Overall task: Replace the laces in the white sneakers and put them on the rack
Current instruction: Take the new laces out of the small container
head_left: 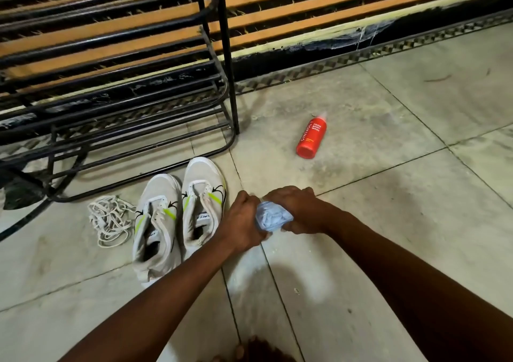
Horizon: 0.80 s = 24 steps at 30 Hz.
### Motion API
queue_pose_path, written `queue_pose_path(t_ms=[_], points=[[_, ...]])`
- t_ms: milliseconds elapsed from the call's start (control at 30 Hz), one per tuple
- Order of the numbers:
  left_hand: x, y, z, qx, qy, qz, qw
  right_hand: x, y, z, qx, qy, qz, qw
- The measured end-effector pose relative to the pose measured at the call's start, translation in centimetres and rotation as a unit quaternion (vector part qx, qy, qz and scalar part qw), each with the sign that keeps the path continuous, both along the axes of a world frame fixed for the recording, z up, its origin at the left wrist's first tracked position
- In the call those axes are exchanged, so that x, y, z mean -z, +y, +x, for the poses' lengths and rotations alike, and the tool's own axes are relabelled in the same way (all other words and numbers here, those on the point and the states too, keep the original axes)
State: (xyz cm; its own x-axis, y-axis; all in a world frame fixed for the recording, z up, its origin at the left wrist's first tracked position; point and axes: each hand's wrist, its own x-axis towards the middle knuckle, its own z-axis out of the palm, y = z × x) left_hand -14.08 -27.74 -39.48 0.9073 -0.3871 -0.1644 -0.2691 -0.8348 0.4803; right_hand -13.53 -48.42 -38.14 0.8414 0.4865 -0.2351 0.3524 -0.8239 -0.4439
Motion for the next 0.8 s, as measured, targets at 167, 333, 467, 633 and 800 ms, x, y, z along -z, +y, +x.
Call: queue_pose_path(t_ms=[167, 333, 467, 633, 800], points=[[-0.3, -0.2, -0.1, -0.02, 0.011, 0.001, 1.0, 1.2, -0.2, -0.4, 0.03, -0.012, 0.07, 0.997], [-0.6, -0.3, 0.1, -0.015, 0.018, -0.002, 1.0, 1.8, -0.8, -0.6, 0.112, -0.013, 0.072, 0.991], [-1.3, -0.8, 0.8, -0.011, 0.029, -0.004, 1.0, 1.9, -0.9, -0.6, 0.149, -0.035, 0.087, 0.984], [-1.0, -1.0, 1.0, -0.008, 0.037, 0.01, 0.999, 1.4, -0.9, -0.6, 0.15, -0.041, 0.077, 0.985], [-0.9, -1.1, 0.9, -0.019, 0.039, 0.009, 0.999, 1.3, -1.0, -0.6, 0.159, -0.031, 0.097, 0.982]])
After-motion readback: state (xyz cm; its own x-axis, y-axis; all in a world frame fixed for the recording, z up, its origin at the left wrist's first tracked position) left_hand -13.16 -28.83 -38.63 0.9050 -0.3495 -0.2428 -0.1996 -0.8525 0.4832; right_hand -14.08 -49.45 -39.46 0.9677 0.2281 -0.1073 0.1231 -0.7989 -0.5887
